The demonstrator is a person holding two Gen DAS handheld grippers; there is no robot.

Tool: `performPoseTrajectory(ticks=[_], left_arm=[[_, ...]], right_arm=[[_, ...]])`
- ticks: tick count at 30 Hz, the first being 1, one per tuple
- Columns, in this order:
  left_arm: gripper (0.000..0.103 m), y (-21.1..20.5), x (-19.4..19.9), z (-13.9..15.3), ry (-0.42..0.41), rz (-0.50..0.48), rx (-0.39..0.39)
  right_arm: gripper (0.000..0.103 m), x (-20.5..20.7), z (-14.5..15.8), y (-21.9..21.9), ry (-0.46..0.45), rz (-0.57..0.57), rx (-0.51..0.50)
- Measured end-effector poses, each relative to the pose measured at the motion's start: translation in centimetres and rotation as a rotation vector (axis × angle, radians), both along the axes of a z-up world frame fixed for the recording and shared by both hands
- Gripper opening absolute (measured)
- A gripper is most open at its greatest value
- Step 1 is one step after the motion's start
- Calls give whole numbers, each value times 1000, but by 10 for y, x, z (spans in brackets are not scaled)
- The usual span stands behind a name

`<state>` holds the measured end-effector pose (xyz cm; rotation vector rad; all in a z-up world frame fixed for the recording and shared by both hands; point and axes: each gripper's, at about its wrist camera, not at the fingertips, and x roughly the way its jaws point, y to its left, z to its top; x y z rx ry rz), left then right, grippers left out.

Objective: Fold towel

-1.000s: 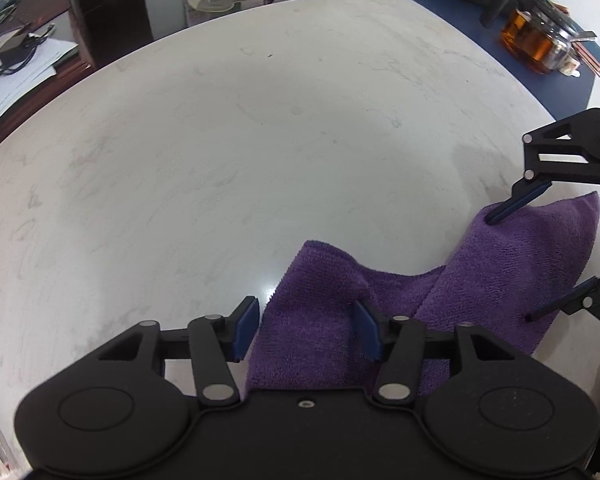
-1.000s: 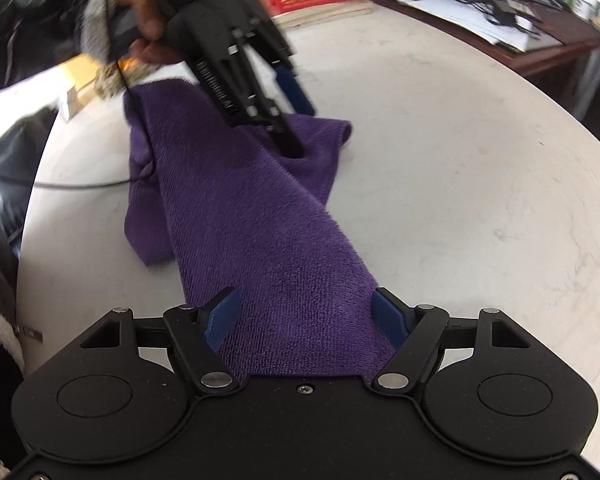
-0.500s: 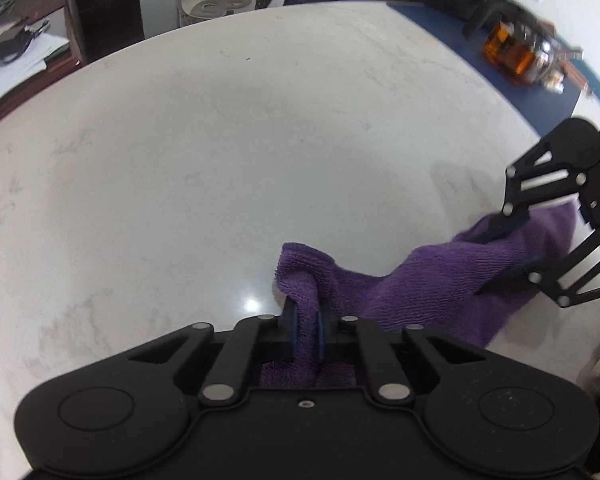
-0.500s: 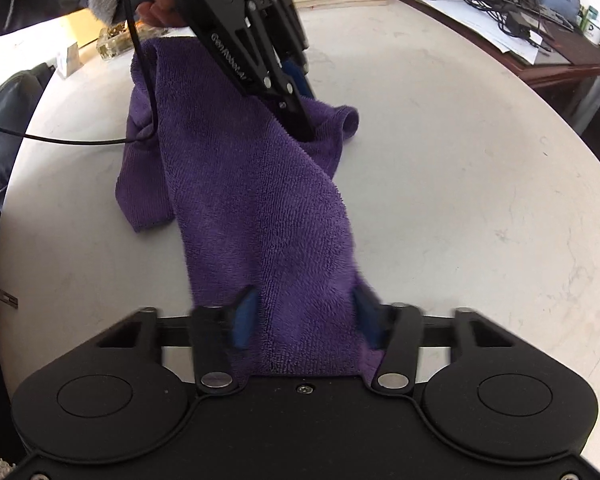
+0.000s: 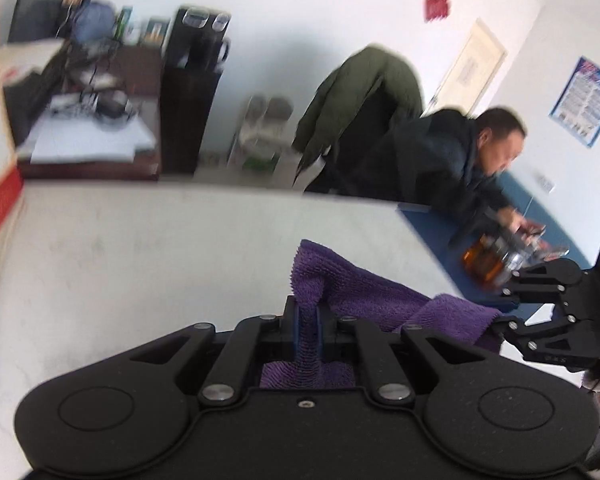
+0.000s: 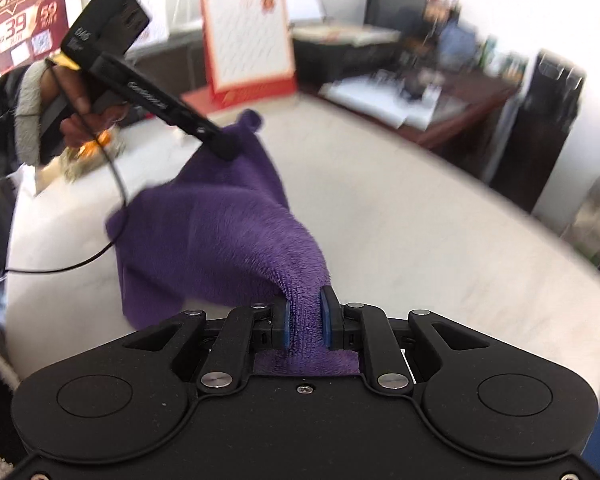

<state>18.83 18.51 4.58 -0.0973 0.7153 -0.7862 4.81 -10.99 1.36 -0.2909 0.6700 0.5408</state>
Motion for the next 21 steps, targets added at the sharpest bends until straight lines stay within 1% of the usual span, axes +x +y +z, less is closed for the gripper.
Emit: performPoseTrajectory(ticks=[1,3,4,5,6,8,9,10,11,14,16,17,19,20,21], left_arm=[[7,-4,-1,17,-51,-5,-9],[7,-12,-6,42,-130,-10,-22],[7,-13,-11,55,-174,-18,-32],[7,-14,-16,63,-203,-26,-35],[7,-14,-22,69,-225,-33,-30],[7,-16,-34,69,-232,-48,-17],[8,-18,-40,64,-217,-55,-7],[8,-18,-47,54,-191,-63,6],[8,-18,-52,45,-164,-70,18],[8,-16,-73,-1,-40,-83,87],[8,-13,-90,-39,68,-69,137],[8,-12,-98,-54,113,-60,156],[8,-2,-115,-79,197,-28,173],[8,5,-123,-86,231,-8,171],[8,12,-130,-90,258,13,162]], right_arm=[[14,1,9,-2,-33,-1,-10],[14,5,41,-7,-151,-3,-44],[14,4,50,-8,-190,-3,-62],[14,1,62,-7,-249,0,-101],[14,-1,74,-7,-308,3,-140],[14,-10,78,-6,-356,18,-190],[14,-16,78,-6,-378,28,-218],[14,-18,74,-5,-373,36,-229],[14,-26,65,-5,-366,55,-252],[14,-49,23,0,-319,109,-327],[20,-67,-11,4,-281,144,-366],[22,-77,-33,6,-224,167,-393],[37,-91,-64,12,-131,194,-409],[40,-98,-79,14,-85,208,-416],[41,-104,-85,15,-50,211,-403]])
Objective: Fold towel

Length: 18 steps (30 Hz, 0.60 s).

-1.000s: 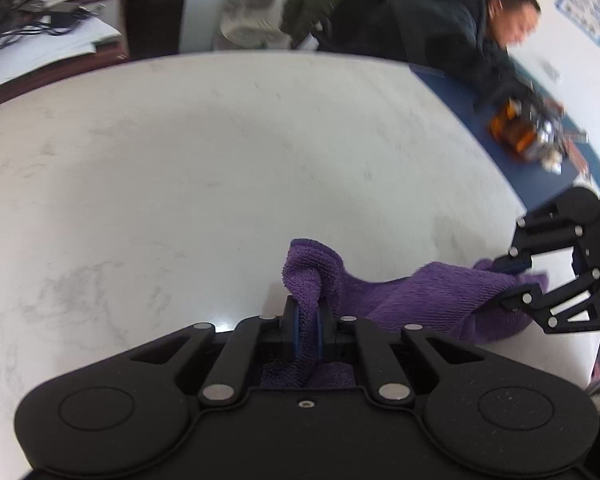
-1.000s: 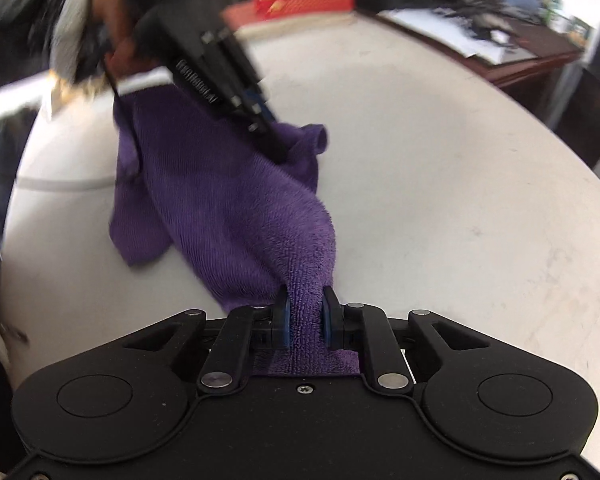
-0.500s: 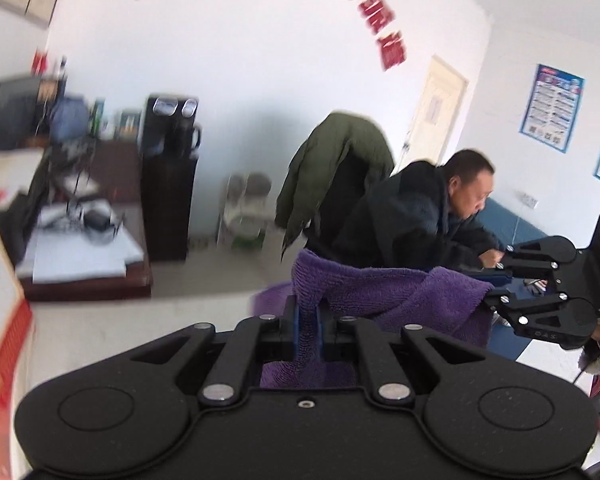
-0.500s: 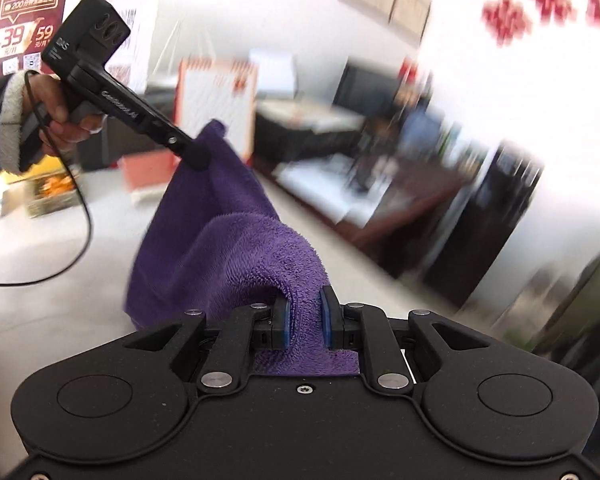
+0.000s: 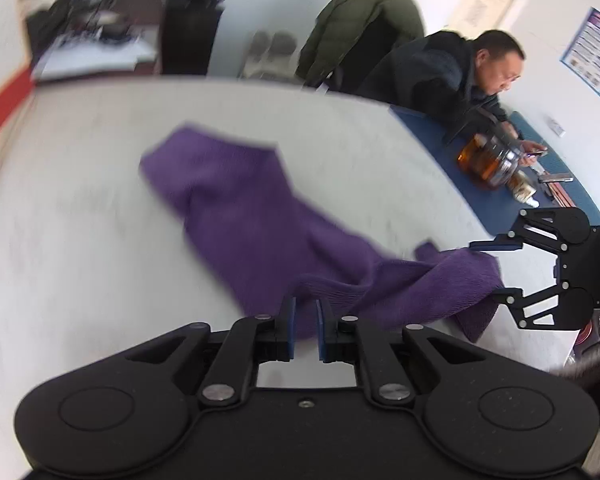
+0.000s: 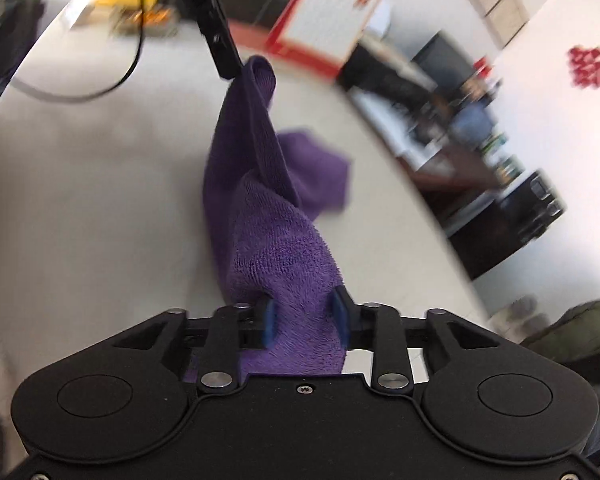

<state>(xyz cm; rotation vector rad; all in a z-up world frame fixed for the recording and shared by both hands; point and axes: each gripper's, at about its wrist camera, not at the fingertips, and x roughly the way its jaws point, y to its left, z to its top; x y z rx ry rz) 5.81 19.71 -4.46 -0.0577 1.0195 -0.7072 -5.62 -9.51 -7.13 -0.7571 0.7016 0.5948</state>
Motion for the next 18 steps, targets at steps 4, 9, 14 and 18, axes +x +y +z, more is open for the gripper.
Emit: performPoseTrajectory(ticks=[4,9,14,18], left_arm=[[9,22,-18,-2,47,74,-20],[13,20,-9,20,-27,79,-38],[20,-25,33,26,-94,13,-85],[20,-74,62,12,-112,-64,-39]], right_arm=[[54,-20,0,-6,97,-28,125],[60,-12,44,-33,161,-73,465],[60,33,62,-31,137,-200,566],[58,61,42,-21,149,-318,509]])
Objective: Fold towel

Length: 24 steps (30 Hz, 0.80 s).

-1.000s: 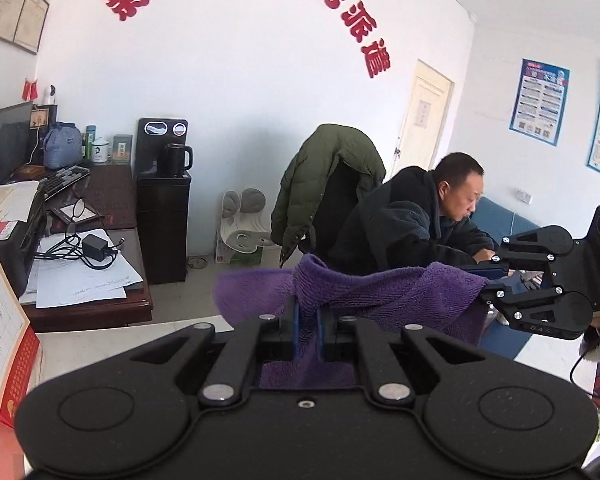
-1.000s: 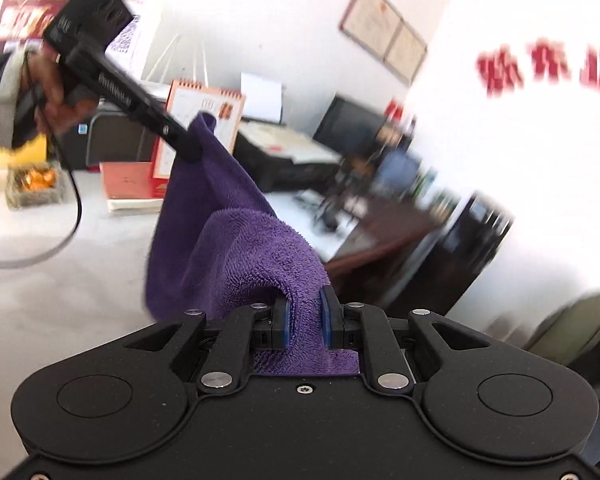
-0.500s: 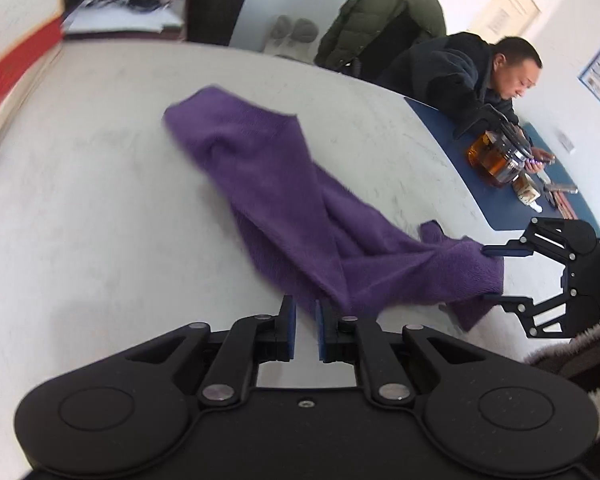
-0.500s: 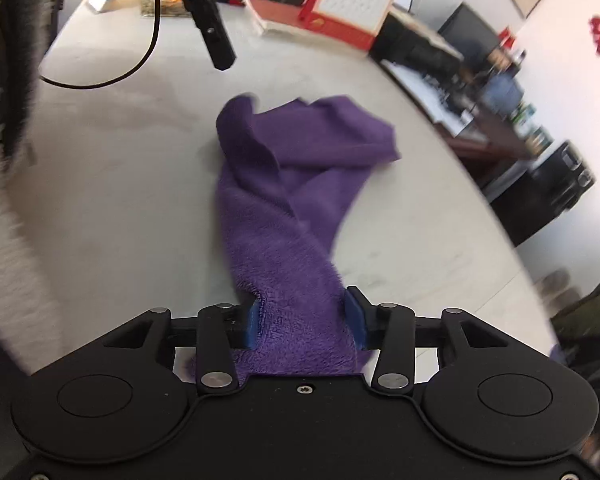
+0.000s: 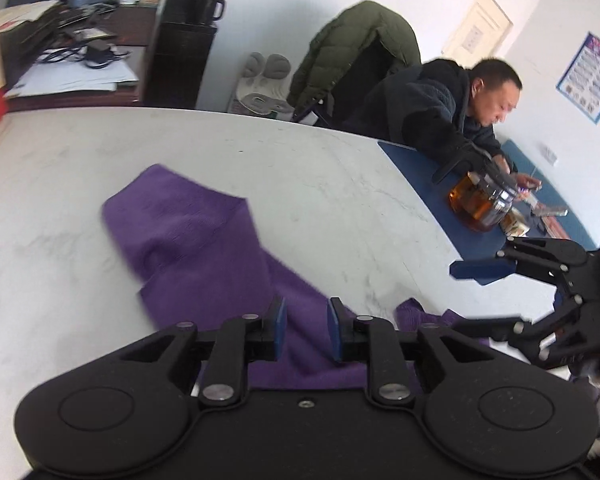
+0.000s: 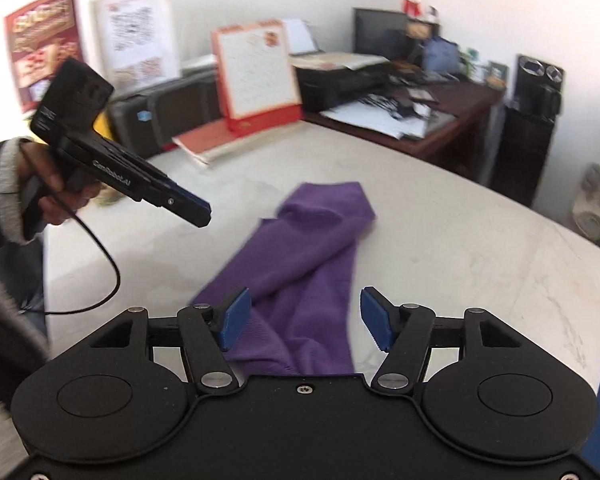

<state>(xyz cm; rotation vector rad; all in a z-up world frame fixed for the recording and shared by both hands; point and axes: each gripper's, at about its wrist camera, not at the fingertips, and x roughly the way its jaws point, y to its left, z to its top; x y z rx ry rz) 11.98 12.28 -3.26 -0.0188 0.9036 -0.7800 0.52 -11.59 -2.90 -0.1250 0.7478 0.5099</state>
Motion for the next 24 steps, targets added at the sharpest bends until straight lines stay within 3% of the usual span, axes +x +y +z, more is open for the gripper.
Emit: performPoseTrajectory(ticks=[5,8,13,17,21,24], left_arm=[[20,-43,22,-38,13,-96,123],[20,-43,26,-54,20,-93,191],[20,-7,23,-62,56,-13,189],[20,18,12,-63,84,55,177],[22,39,-8,-62,99,134,208],[22,54,-24,-61,146,161,167]], right_arm=[[57,-9,-24,13,38,-17,-173],[53,-21,-37,19,88,31,-202],[50,-49,-48,29,127,160,-280],[50,-67,-61,30,146,248,-401],[50,-60,-68,14,172,228,-445],[50,-49,-69,-2,174,181,-446]])
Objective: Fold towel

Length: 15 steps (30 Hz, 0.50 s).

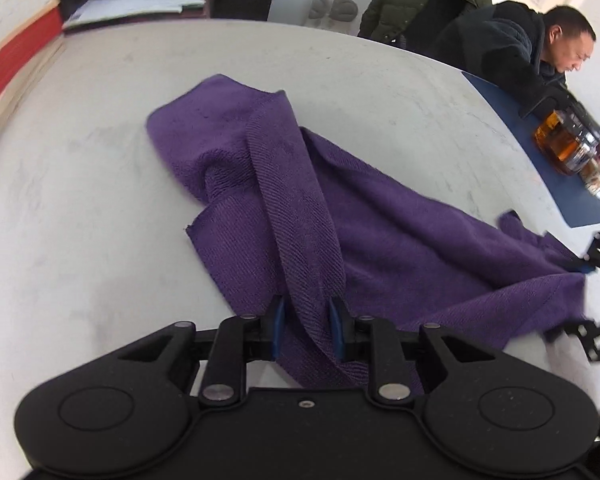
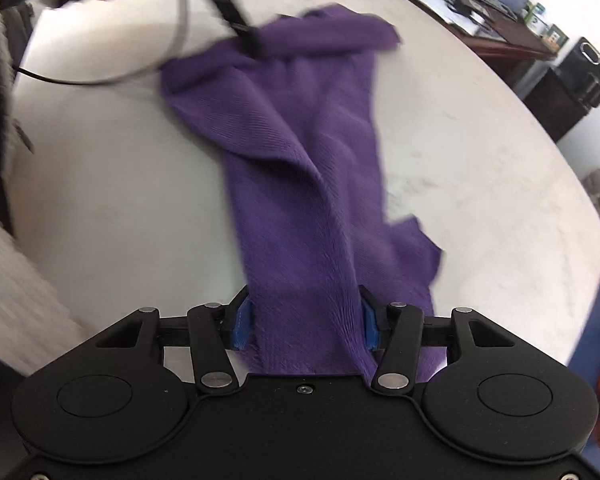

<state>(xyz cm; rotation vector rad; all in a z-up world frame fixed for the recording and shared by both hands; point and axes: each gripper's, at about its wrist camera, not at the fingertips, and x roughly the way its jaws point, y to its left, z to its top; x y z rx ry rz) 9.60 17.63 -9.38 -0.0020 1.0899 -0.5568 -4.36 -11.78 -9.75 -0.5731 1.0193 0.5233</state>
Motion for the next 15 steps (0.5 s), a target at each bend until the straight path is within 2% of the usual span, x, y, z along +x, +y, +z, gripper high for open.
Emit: performPoseTrajectory(ticks=[2,4,10,15], left_arm=[[22,7,-12,0,19,17,-15],[26,12,-24,1,28,33,-8],[28,28,-51,4,70,77,-13],[28,42,-52,17,68,96,2]], right_arm=[[50,10,0,-10,-8,-43,-3],[50,16,-1,-15,-31,-63,-35],[50,20,-2,-27,-59,-145,-82],[54,-4,19,-33,-30,-182,1]])
